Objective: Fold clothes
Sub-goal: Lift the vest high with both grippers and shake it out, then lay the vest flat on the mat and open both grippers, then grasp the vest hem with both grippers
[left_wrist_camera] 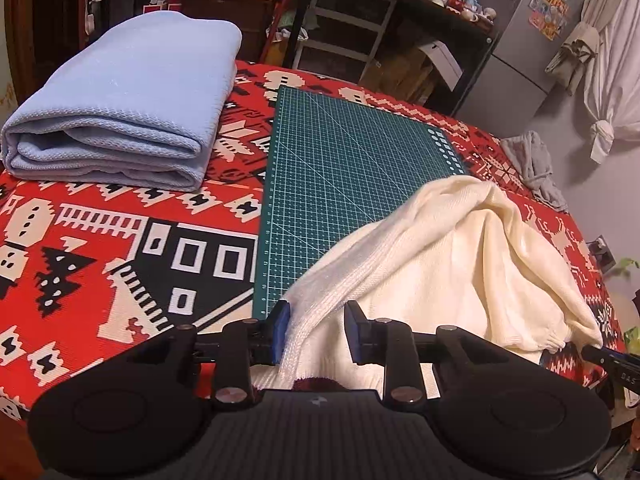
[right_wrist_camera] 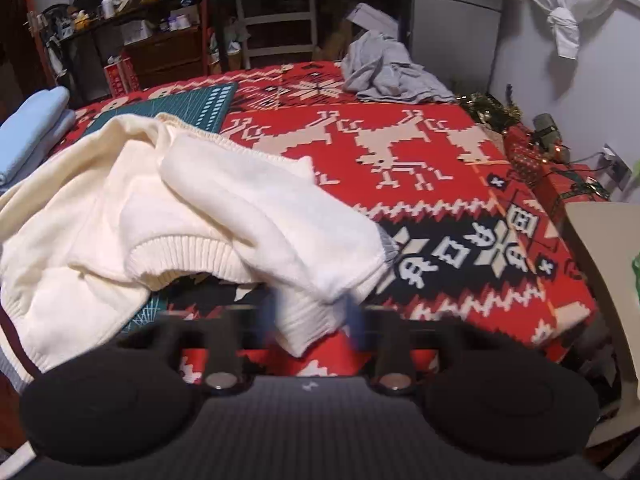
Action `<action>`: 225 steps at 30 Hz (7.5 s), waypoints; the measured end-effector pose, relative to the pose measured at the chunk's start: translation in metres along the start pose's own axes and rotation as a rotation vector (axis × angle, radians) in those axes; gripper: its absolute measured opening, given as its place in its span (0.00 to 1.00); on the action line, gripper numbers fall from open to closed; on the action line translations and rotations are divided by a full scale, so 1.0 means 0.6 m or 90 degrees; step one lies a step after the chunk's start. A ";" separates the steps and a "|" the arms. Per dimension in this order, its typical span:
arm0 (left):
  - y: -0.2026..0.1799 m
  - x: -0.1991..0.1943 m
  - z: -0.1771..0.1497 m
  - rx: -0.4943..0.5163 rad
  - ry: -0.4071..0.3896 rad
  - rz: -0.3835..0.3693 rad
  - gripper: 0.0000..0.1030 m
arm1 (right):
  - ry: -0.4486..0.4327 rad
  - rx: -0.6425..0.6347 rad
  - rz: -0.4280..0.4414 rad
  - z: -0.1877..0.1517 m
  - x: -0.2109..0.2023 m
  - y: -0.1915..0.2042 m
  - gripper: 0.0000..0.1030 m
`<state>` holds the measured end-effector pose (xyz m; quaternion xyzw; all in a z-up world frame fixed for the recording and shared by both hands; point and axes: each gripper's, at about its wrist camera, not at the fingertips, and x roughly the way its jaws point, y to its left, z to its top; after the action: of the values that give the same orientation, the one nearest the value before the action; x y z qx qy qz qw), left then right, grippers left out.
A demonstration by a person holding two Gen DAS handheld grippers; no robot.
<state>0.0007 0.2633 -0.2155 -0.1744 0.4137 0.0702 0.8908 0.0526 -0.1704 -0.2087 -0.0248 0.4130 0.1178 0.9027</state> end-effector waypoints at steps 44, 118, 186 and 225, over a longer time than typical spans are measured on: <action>-0.143 0.013 0.043 -0.050 0.003 -0.259 0.12 | -0.113 -0.046 0.113 0.013 -0.139 0.107 0.34; -0.094 -0.226 0.254 -0.004 -0.277 -0.165 0.10 | -0.348 0.103 0.281 0.433 -0.347 0.099 0.04; 0.007 -0.017 -0.098 -0.018 -0.043 -0.016 0.54 | -0.086 -0.056 0.113 -0.012 -0.005 0.112 0.99; -0.014 -0.050 0.183 0.040 -0.187 -0.038 0.07 | -0.123 -0.083 0.212 0.274 0.016 0.103 0.05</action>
<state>0.0616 0.2964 -0.1248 -0.1465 0.2756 0.0553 0.9484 0.1659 -0.0850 -0.1045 -0.0034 0.3146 0.2936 0.9027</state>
